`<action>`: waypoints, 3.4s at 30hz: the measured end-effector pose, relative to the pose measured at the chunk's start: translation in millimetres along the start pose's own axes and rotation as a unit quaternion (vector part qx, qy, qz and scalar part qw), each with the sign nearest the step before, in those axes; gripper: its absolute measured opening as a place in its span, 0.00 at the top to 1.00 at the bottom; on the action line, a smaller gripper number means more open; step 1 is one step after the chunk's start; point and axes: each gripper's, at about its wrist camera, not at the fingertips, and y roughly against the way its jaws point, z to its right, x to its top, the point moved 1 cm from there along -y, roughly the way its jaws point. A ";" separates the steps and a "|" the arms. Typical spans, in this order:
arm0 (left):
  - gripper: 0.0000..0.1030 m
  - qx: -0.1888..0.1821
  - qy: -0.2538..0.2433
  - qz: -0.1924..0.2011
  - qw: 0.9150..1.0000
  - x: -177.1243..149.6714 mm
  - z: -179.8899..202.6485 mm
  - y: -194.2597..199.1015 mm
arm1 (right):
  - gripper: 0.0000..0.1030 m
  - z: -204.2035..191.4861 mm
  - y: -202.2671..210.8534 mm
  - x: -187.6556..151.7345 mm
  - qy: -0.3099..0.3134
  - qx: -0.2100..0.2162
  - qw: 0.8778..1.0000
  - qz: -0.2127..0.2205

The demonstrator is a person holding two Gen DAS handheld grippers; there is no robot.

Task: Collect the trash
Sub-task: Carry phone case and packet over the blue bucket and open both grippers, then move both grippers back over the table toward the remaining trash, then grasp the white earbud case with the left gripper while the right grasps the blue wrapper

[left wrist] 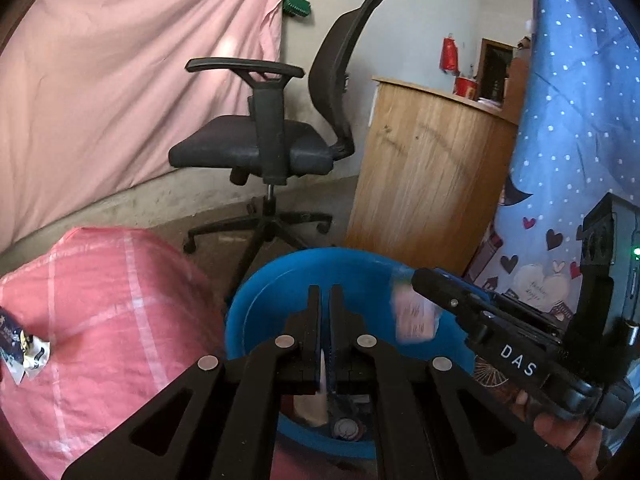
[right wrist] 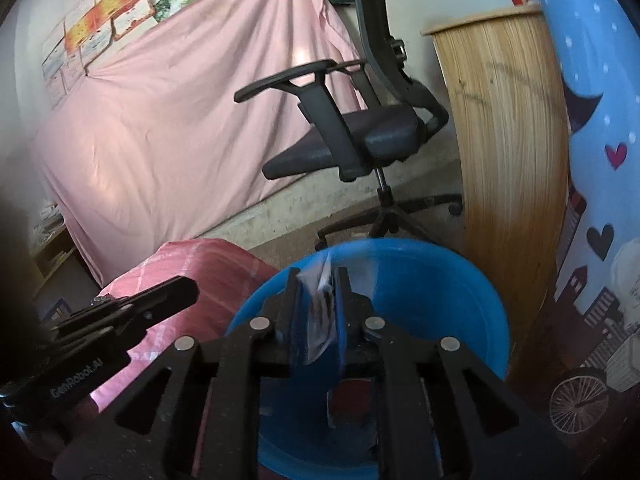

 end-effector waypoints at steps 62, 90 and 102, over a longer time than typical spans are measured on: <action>0.02 0.358 0.145 0.215 0.897 -132.8 -223.6 268.3 | 0.00 -302.2 1.2 -65.7 0.298 0.112 0.937 0.145; 0.08 0.284 0.114 0.008 0.952 -105.3 -265.5 150.0 | 0.27 -271.4 -144.3 -61.2 0.194 0.144 0.950 -0.197; 0.27 0.235 0.126 -0.076 0.961 -97.2 -288.4 99.0 | 0.37 -267.7 -138.4 -63.1 0.189 0.144 0.950 -0.203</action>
